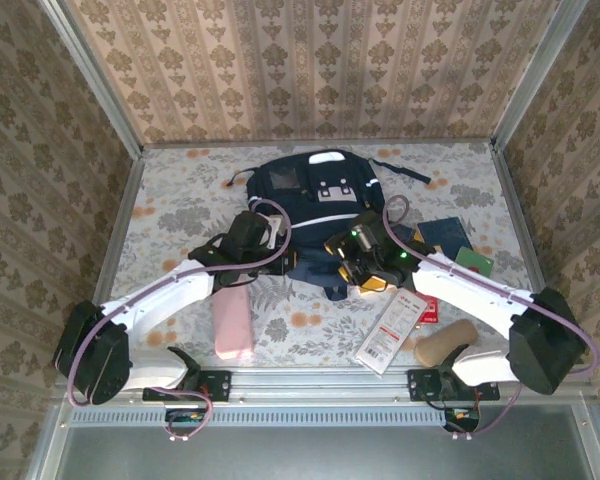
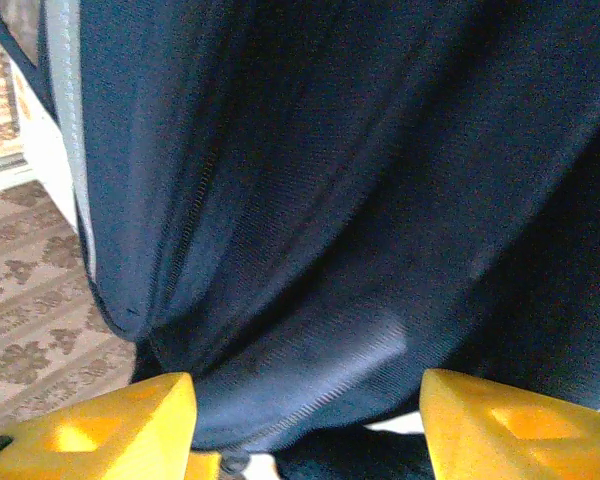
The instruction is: Pack the student bag
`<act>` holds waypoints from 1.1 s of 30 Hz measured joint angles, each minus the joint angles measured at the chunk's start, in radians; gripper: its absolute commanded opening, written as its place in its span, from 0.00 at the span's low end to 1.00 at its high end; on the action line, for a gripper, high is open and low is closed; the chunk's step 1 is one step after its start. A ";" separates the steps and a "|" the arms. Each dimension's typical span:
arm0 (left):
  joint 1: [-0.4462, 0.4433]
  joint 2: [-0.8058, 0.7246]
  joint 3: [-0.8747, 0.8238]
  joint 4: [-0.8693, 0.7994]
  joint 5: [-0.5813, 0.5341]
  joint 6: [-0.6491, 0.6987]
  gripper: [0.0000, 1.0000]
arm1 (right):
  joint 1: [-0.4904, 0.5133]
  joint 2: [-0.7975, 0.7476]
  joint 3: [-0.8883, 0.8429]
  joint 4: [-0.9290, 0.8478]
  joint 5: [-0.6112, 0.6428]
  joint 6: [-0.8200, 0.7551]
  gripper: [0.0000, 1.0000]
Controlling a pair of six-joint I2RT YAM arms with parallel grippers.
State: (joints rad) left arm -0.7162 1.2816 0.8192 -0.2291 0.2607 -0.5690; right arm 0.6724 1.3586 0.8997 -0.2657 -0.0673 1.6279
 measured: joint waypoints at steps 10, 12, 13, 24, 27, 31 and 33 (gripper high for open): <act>-0.031 0.000 0.005 -0.003 -0.029 0.001 0.00 | 0.000 0.150 0.029 0.114 0.038 0.074 0.25; -0.031 0.000 0.013 -0.010 -0.032 0.006 0.00 | -0.003 0.153 0.029 0.119 0.054 0.074 0.10; -0.033 0.000 0.021 -0.018 -0.035 0.014 0.00 | -0.007 0.153 0.030 0.130 0.067 0.072 0.02; 0.004 0.016 0.114 -0.117 -0.070 0.138 0.00 | -0.057 0.064 0.059 0.063 0.137 -0.058 0.00; 0.053 0.026 0.135 -0.139 -0.066 0.166 0.00 | -0.095 0.034 0.065 0.040 0.122 -0.111 0.00; 0.123 0.055 0.140 -0.137 -0.044 0.186 0.00 | -0.156 0.017 0.093 0.003 0.068 -0.193 0.00; 0.153 0.078 0.143 -0.133 -0.024 0.192 0.00 | -0.179 0.017 0.111 -0.014 0.036 -0.244 0.00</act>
State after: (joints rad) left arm -0.5629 1.3594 0.9623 -0.3622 0.2371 -0.3775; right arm 0.4931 1.3754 1.0107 -0.2798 -0.0315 1.3842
